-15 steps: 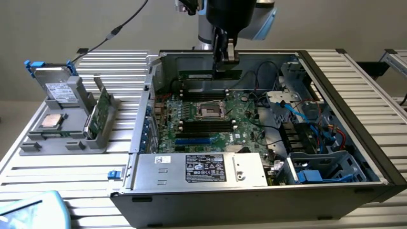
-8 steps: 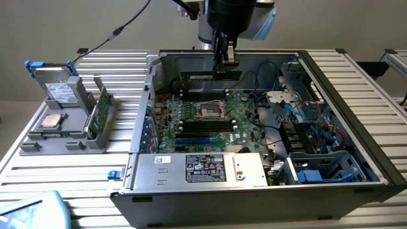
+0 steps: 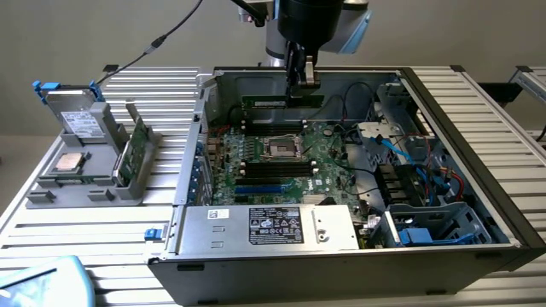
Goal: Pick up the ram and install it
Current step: 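Pick up the ram and move it above insertion slot, then insert the ram into the slot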
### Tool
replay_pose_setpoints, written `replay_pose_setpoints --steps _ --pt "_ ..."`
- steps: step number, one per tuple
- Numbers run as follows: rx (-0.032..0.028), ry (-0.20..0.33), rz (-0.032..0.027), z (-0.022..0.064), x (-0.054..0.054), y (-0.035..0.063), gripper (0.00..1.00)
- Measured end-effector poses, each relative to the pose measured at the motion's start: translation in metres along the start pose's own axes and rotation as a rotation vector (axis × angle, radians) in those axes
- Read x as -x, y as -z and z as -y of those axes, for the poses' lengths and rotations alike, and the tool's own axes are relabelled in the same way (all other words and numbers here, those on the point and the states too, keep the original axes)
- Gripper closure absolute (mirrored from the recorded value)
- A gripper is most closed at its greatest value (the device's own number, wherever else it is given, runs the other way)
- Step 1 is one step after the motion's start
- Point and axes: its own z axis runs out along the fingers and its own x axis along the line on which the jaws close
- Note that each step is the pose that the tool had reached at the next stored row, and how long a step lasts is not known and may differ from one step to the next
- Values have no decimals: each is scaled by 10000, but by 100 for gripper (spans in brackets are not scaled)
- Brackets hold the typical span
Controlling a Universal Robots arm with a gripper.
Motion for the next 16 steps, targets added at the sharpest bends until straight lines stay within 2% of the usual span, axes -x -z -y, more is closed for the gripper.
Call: replay_pose_setpoints --steps 12,14,16 --pt "0 0 -5 0 4 -3 86" --pt "18 -11 -211 4 47 -16 86" --pt "29 -16 -371 8 89 -34 86"
